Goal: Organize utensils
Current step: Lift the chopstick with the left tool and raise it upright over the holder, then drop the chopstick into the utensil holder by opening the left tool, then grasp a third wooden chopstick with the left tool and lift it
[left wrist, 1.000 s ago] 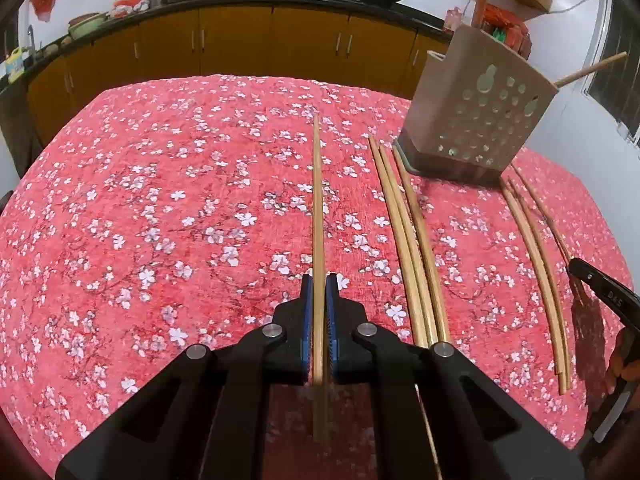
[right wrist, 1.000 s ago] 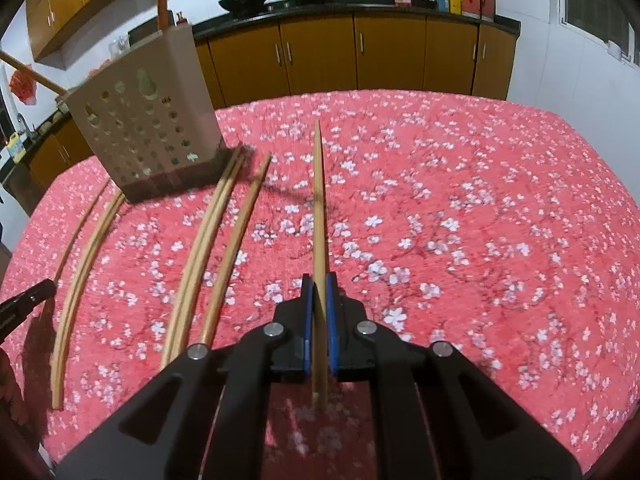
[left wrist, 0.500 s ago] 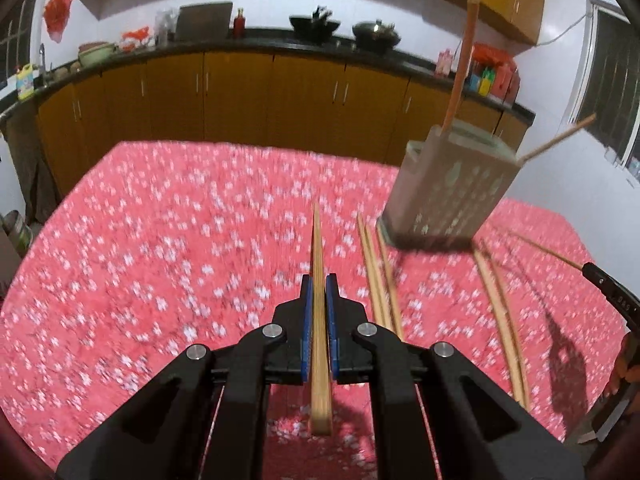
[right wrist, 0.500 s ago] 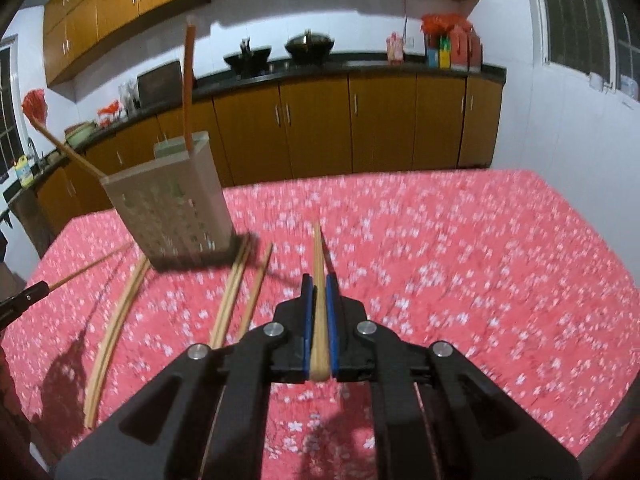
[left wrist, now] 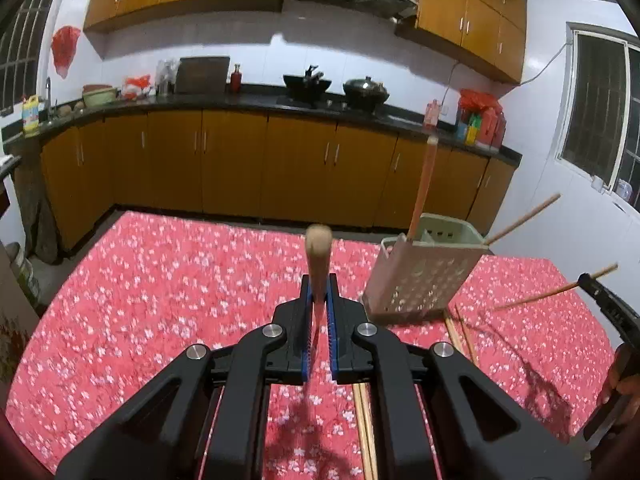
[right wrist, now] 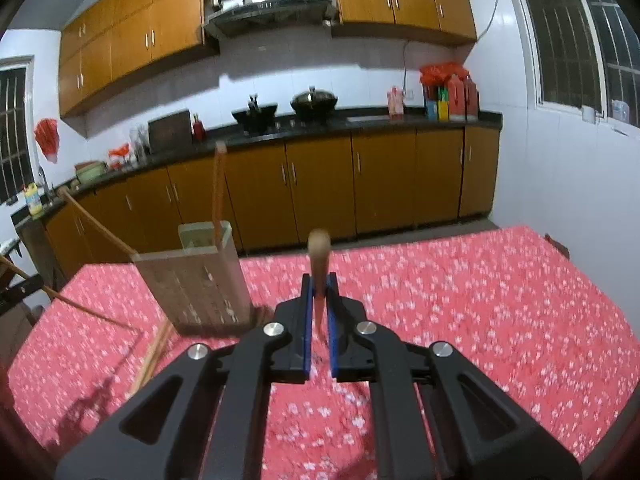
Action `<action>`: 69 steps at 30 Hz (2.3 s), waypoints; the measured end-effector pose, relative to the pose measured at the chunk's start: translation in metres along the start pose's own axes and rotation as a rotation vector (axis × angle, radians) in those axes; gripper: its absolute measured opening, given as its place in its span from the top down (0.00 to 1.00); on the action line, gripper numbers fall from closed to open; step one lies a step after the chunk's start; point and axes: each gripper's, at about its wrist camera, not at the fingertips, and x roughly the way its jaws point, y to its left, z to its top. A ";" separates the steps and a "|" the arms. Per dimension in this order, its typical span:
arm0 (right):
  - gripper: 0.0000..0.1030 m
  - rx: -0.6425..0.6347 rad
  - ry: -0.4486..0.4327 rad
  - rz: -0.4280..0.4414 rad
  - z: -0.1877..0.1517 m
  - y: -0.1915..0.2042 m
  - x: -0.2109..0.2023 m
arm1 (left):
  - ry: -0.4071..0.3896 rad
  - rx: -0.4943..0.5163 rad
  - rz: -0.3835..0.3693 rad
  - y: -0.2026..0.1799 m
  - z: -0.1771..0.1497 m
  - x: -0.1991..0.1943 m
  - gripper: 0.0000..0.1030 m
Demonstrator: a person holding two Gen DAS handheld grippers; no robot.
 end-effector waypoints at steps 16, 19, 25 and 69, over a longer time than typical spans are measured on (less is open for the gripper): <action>0.93 0.054 -0.256 0.243 0.105 0.036 -0.054 | -0.185 0.061 -0.123 -0.057 0.067 -0.041 0.93; 0.93 0.033 -0.334 0.235 0.119 0.056 -0.047 | -0.250 0.052 -0.128 -0.071 0.086 -0.041 0.93; 0.93 0.024 -0.371 0.207 0.130 0.078 -0.012 | -0.337 -0.052 -0.102 -0.075 0.118 -0.021 0.93; 0.70 0.009 0.355 0.063 -0.077 0.010 0.051 | 0.042 0.008 0.026 -0.009 -0.021 0.024 0.52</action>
